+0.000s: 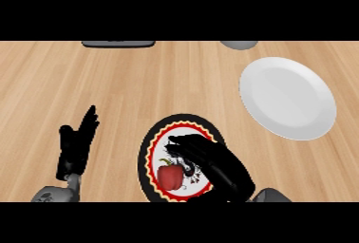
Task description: Pick the bell pepper from the plate and place it in the plate
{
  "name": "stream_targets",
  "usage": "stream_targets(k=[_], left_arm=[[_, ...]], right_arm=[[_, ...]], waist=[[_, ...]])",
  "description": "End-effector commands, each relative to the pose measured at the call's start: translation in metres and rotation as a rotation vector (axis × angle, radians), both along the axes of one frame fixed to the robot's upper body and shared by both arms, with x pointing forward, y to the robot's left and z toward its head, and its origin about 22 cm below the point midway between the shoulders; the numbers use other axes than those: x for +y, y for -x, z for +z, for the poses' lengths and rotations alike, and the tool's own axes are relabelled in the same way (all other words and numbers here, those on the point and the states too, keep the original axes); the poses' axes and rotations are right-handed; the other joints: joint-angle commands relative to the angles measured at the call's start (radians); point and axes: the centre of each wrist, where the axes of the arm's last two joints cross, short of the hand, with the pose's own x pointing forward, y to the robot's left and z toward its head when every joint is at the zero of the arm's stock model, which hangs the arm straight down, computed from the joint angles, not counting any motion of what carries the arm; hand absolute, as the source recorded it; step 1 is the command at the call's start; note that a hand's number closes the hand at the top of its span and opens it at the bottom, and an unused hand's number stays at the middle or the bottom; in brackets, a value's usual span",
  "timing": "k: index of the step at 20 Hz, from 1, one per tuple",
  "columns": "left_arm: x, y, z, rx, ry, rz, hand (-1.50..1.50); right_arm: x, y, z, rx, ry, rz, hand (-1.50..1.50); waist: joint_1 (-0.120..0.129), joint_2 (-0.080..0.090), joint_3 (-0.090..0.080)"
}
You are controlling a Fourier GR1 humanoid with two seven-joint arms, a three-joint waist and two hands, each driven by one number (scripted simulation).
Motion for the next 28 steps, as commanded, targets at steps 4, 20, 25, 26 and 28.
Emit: stream_targets(k=[4, 20, 25, 26, 28], left_arm=[[0.004, 0.015, -0.004, 0.016, 0.012, -0.01, 0.0], [-0.007, 0.011, 0.0, -0.005, 0.0, -0.009, 0.0], [-0.027, 0.016, 0.016, -0.002, 0.005, -0.004, 0.0], [0.004, -0.013, 0.02, 0.004, 0.013, 0.004, 0.0], [0.006, 0.017, -0.002, 0.0, 0.002, -0.009, 0.0]], right_arm=[[0.024, 0.0, 0.056, -0.065, 0.346, -0.047, -1.5], [0.079, -0.012, 0.068, 0.233, 0.706, 0.007, -1.5], [0.08, -0.022, 0.042, 0.21, 0.724, 0.015, -1.5], [0.085, -0.005, 0.051, 0.231, 0.733, 0.032, -1.5], [0.092, -0.011, 0.035, 0.23, 0.739, 0.047, -1.5]], waist=[[0.003, -0.001, -0.001], [0.004, 0.005, 0.001], [0.006, 0.005, 0.002], [0.0, 0.006, 0.001], [0.006, 0.006, 0.001]])
